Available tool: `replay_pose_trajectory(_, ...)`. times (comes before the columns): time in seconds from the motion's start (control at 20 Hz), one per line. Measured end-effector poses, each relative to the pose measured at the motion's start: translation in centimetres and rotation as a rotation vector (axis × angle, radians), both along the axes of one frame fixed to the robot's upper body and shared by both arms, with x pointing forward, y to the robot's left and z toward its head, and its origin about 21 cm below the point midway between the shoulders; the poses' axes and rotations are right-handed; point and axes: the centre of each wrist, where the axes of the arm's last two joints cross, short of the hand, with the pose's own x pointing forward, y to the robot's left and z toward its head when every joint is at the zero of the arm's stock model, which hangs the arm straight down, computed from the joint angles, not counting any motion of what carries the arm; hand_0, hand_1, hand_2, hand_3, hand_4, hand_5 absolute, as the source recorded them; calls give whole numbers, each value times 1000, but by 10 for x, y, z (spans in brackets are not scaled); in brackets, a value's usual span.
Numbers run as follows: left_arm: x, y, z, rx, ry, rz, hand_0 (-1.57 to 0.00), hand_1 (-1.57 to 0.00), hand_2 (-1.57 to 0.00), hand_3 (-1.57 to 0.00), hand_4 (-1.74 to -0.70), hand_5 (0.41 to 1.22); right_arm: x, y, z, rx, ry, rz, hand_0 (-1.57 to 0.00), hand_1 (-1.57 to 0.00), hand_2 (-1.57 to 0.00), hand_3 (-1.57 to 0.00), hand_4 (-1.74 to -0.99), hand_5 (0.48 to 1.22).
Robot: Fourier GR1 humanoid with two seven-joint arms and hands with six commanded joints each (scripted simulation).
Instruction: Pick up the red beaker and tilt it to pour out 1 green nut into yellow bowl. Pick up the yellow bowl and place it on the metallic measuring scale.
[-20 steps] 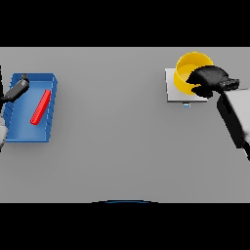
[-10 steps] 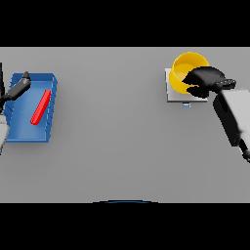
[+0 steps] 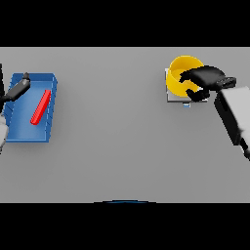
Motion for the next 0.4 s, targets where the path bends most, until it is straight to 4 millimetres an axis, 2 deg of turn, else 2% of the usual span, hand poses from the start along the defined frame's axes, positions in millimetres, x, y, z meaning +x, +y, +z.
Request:
replay_pose_trajectory(0.1,3,1,0,-3,-2,4,1,1,1,1,-726,665,1,5,-3,20,-8,10,-84,-75,-99,-296,-1530,809)
replay_pose_trajectory(0.4,4,0,-1,-1,1,3,1,1,1,1,-726,665,2,-2,-3,8,18,-41,-21,-19,-25,-146,-1478,738)
